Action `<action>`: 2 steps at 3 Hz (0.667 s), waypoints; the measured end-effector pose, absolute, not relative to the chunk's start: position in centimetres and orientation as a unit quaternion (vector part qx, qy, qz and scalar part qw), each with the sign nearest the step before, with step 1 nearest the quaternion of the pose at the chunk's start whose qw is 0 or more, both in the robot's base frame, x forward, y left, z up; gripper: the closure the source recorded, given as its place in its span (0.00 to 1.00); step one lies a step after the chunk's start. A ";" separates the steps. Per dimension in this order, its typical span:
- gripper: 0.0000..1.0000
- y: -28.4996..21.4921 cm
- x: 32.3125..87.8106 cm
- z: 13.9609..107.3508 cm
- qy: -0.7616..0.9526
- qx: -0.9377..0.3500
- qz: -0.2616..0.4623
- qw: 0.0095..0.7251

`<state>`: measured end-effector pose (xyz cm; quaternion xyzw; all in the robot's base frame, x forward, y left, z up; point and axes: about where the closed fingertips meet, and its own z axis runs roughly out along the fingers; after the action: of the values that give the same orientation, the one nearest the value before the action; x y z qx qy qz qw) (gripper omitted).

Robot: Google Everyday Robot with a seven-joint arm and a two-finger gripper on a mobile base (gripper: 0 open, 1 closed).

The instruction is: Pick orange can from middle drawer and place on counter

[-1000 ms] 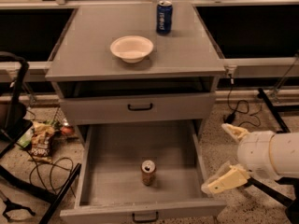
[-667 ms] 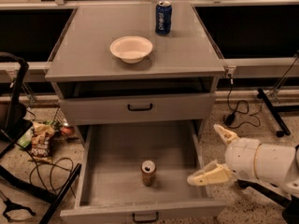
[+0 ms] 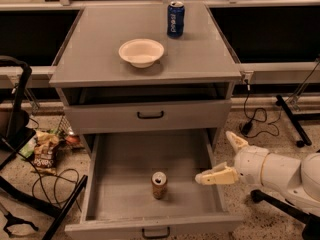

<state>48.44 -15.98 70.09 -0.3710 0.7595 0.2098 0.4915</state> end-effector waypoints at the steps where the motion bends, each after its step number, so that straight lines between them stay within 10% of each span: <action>1: 0.00 -15.3 49.0 68.9 0.756 -0.376 0.217 0.490; 2: 0.00 -13.4 49.4 63.9 0.742 -0.402 0.208 0.494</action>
Offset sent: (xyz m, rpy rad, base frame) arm 0.0292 0.0439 -0.1596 -0.0953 -0.1320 0.0826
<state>49.45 -13.41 63.94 -0.4017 0.7423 0.2077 0.4944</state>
